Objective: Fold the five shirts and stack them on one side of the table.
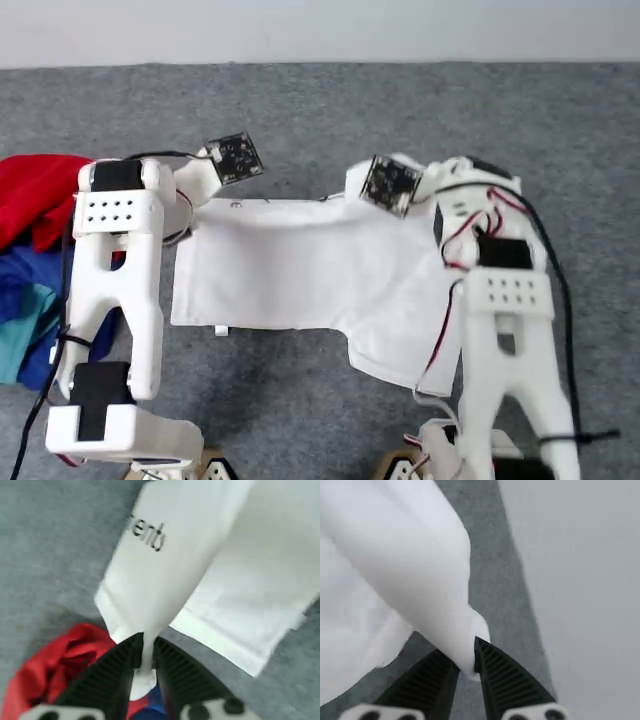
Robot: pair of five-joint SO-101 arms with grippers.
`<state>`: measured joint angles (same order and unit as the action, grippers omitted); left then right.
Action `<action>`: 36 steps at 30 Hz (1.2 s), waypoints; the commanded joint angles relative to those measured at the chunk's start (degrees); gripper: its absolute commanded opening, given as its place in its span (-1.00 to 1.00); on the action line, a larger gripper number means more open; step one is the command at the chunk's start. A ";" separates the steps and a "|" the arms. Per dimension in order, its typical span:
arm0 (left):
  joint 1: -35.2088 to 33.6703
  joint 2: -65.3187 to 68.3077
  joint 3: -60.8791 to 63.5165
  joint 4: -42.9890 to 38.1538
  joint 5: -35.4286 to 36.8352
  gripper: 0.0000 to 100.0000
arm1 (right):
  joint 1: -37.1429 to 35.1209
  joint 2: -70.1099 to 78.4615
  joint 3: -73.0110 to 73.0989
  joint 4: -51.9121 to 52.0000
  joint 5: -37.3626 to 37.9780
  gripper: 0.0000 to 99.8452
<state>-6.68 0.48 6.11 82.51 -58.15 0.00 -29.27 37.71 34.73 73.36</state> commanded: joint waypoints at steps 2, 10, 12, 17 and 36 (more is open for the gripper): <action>0.18 -2.11 -2.42 4.66 -0.26 -0.97 | 0.13 -10.24 4.66 7.96 -0.35 -0.98; 0.18 4.40 -2.42 11.43 -0.26 -0.97 | 0.04 -24.04 18.02 14.46 -0.35 -0.98; 0.26 5.36 -2.42 13.36 -0.35 -0.97 | 0.22 -26.86 20.84 14.64 -0.26 -0.98; 0.26 7.03 -2.33 15.91 -0.35 -0.97 | 0.13 -32.75 26.81 14.64 -0.26 -0.98; -0.26 -5.80 -2.51 17.85 5.54 -0.71 | 12.18 -45.23 27.16 14.64 -0.44 -0.56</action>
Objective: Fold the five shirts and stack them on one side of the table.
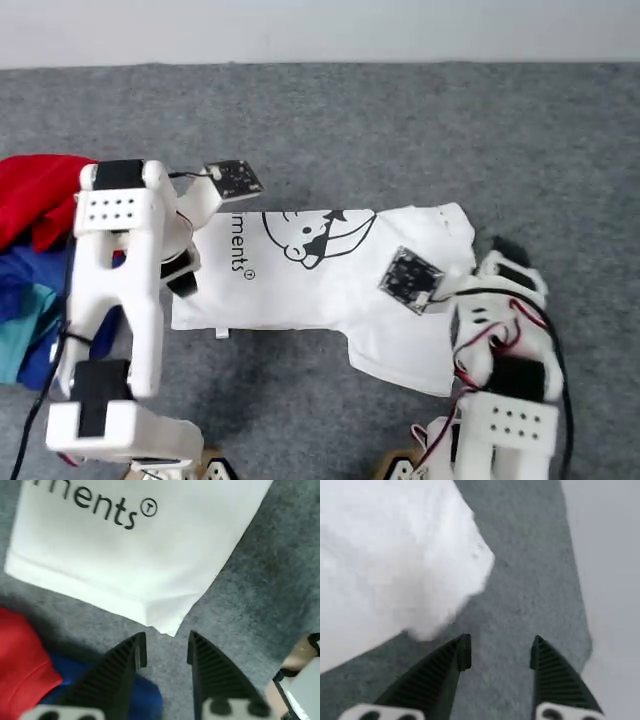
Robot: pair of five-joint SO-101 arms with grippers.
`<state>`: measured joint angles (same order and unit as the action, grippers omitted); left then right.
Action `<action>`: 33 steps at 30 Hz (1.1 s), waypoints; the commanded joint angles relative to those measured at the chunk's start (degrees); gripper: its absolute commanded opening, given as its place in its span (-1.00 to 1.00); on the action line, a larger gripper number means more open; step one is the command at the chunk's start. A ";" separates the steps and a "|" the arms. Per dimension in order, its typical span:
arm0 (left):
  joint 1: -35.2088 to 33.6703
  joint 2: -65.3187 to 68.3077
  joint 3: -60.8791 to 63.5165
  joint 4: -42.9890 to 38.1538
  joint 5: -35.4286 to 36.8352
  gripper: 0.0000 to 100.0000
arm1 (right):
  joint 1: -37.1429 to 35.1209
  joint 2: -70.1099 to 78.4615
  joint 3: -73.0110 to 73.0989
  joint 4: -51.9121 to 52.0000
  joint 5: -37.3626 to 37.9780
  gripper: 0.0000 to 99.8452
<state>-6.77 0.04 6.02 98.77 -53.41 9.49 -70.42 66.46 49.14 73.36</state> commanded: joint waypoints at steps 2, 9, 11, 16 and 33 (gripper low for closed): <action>-0.18 -6.59 -2.42 0.09 3.69 -0.72 | 3.91 -6.29 -1.58 0.22 -0.44 -0.61; 0.26 -6.86 -2.24 -5.45 16.35 -0.97 | 4.35 -7.43 -1.58 7.34 -1.23 -0.94; 0.18 -6.86 -2.24 -7.12 20.48 -0.97 | 4.35 -7.43 -2.02 9.36 -5.10 -0.94; 0.26 -6.86 -2.07 -8.18 27.69 -0.97 | 4.35 -2.42 -8.44 18.07 -12.84 -0.95; 2.55 4.22 -0.40 -8.88 36.31 -0.97 | 4.00 40.31 -38.07 31.25 -42.90 -0.94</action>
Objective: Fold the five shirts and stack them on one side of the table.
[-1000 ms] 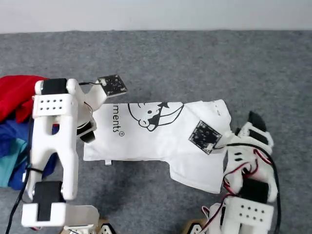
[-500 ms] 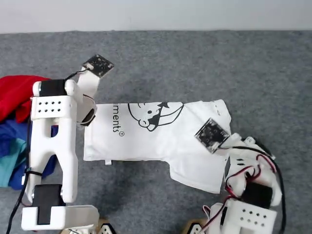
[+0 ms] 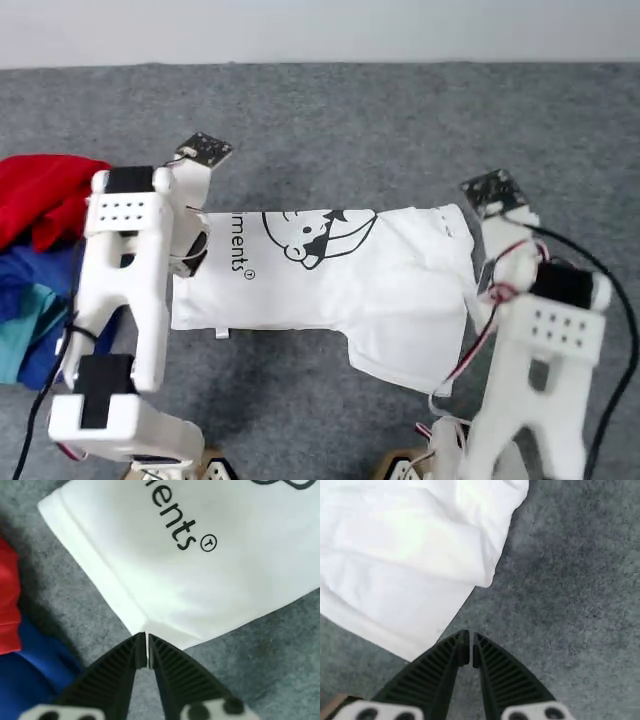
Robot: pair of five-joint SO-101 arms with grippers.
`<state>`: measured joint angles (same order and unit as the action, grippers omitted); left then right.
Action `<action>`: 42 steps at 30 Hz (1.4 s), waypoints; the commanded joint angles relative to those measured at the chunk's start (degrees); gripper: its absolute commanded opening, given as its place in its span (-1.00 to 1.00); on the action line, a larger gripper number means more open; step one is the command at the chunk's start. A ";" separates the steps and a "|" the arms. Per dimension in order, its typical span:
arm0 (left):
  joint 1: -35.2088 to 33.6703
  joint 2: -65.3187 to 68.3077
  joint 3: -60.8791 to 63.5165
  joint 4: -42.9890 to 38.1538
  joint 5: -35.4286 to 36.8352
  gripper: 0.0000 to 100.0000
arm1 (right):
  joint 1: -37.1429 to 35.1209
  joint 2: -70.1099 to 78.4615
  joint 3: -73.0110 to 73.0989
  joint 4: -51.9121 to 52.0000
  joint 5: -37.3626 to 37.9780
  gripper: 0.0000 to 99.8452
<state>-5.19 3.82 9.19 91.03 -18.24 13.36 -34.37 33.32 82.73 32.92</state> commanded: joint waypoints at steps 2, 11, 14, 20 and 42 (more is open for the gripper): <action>0.97 1.85 -5.58 -1.14 1.58 -0.97 | -0.13 7.78 -6.51 -5.14 -3.96 -0.94; 0.97 11.96 -17.54 -1.23 1.58 -0.97 | -9.98 19.21 -9.76 -20.70 -10.99 -0.94; 0.97 14.68 -22.55 -1.23 2.11 -0.97 | -11.47 21.76 -12.40 -25.01 -16.62 -0.94; 1.32 18.81 -30.29 -2.29 9.14 -0.97 | -14.81 28.88 -16.18 -30.90 -21.54 -0.95; 2.11 44.13 -43.30 -6.24 9.23 -0.97 | -8.48 67.12 -43.96 -30.46 -21.45 -0.95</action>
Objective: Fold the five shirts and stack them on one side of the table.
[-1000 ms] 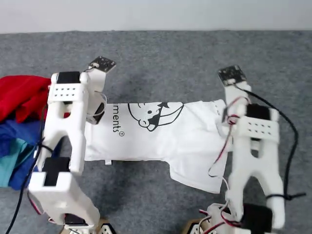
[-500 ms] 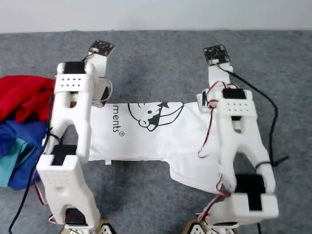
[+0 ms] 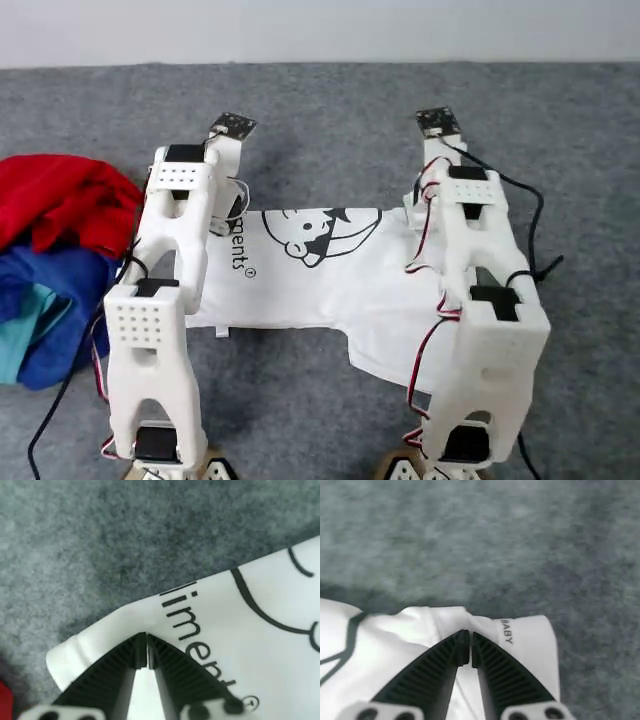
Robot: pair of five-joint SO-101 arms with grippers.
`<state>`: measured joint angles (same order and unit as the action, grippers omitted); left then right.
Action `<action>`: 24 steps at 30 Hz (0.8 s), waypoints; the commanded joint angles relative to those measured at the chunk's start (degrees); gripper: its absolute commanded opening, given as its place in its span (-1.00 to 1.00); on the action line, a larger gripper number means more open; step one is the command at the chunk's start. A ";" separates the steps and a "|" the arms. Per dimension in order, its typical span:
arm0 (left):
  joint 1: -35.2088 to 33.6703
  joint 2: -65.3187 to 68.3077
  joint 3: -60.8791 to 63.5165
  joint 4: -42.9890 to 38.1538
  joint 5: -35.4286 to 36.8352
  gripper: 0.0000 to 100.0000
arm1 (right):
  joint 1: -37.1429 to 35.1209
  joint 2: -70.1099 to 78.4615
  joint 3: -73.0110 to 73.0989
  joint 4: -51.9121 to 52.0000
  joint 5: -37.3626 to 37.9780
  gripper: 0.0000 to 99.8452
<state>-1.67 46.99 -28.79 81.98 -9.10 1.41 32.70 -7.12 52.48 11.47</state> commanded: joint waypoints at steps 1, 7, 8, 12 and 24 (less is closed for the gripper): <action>-1.93 1.76 -6.73 4.04 0.09 -0.97 | 4.09 0.04 -3.69 -0.22 0.00 -0.95; -2.46 2.81 -14.29 12.22 0.18 -0.97 | 4.00 -2.15 -3.78 3.38 1.58 -0.95; -1.93 2.46 -15.69 13.36 0.26 -0.97 | 3.38 -3.03 -3.78 4.26 1.93 -0.95; 0.44 0.79 -21.05 17.58 0.26 -0.97 | 1.63 -8.75 -3.78 6.64 1.67 -0.95; 9.14 -10.20 -17.01 18.55 0.53 -0.97 | 2.95 -27.12 -3.78 21.05 1.85 -0.94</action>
<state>4.48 43.30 -47.43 98.95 -9.27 2.64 12.22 -8.00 69.45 12.88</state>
